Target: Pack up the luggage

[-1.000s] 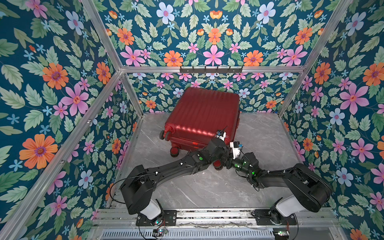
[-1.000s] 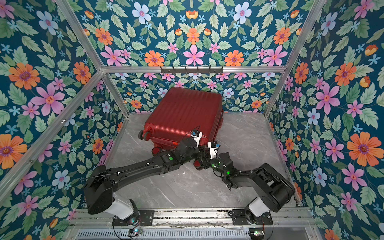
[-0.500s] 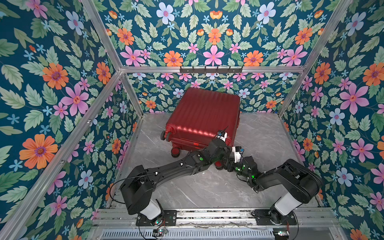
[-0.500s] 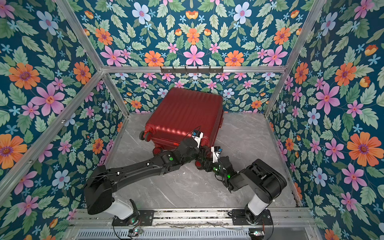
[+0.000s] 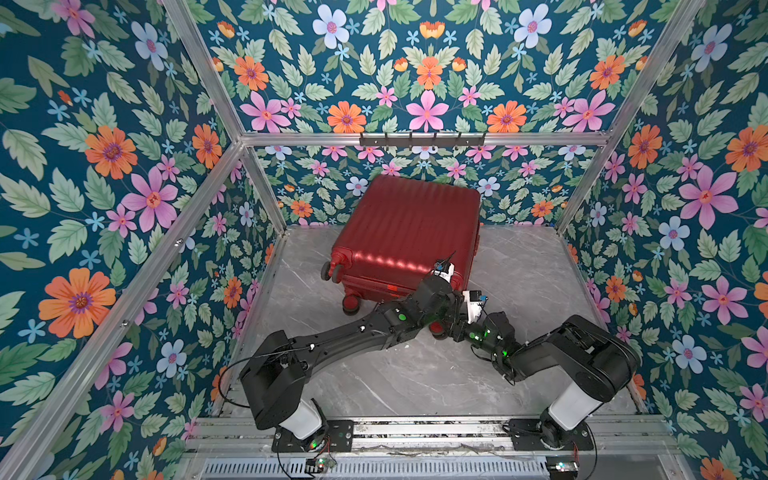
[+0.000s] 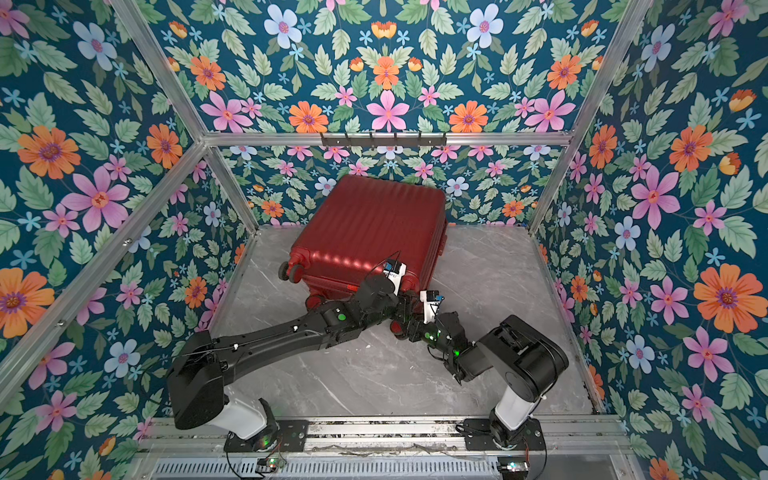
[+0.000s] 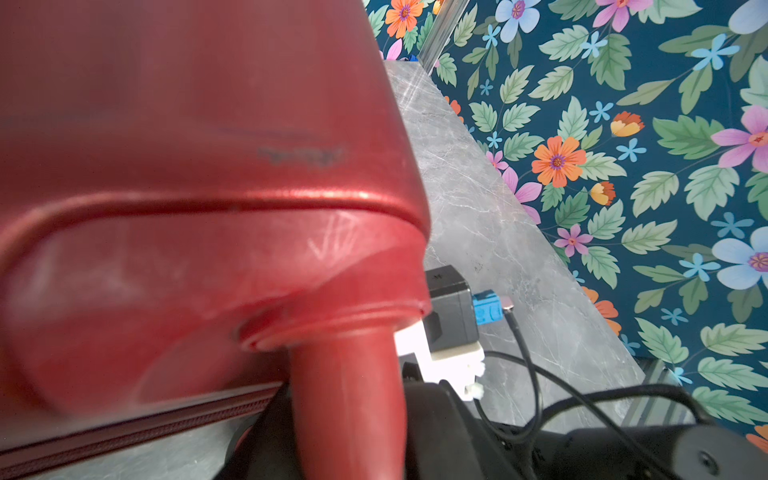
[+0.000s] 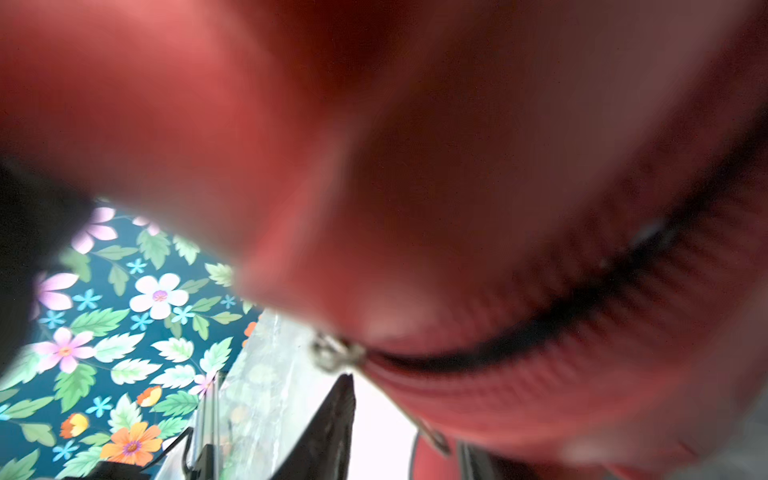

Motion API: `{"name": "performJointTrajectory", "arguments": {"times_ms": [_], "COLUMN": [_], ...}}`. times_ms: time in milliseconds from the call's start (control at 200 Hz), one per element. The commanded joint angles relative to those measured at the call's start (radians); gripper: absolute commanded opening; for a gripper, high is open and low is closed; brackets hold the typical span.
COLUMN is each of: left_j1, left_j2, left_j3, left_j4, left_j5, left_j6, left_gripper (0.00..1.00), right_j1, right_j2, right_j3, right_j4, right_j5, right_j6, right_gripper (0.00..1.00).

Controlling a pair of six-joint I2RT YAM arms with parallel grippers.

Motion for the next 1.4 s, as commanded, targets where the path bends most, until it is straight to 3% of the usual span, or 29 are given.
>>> {"name": "performJointTrajectory", "arguments": {"times_ms": [0,495,1265,1400], "left_j1": [0.001,0.001,-0.001,-0.001], "left_j2": [-0.011,-0.009,-0.018,-0.023], "left_j3": [0.024,0.025,0.007,0.002], "left_j4": [0.250,0.249,0.249,0.250], "left_j5": [0.082,0.083,0.077,0.066], "left_j6": [0.125,0.121,0.111,0.110], "left_gripper": [0.00,0.00,0.00,0.00], "right_j1": [-0.010,-0.052,-0.067,-0.067], "right_j2": [-0.001,0.043,0.013,-0.006], "right_j3": [0.013,0.023,0.057,0.058], "right_j4": [0.068,0.166,0.125,0.078], "right_j5": [-0.012,-0.092,-0.104,-0.109], "right_j6": [-0.019,0.029,0.045,0.047], "right_gripper": [0.38,0.22,0.00,0.00]}}
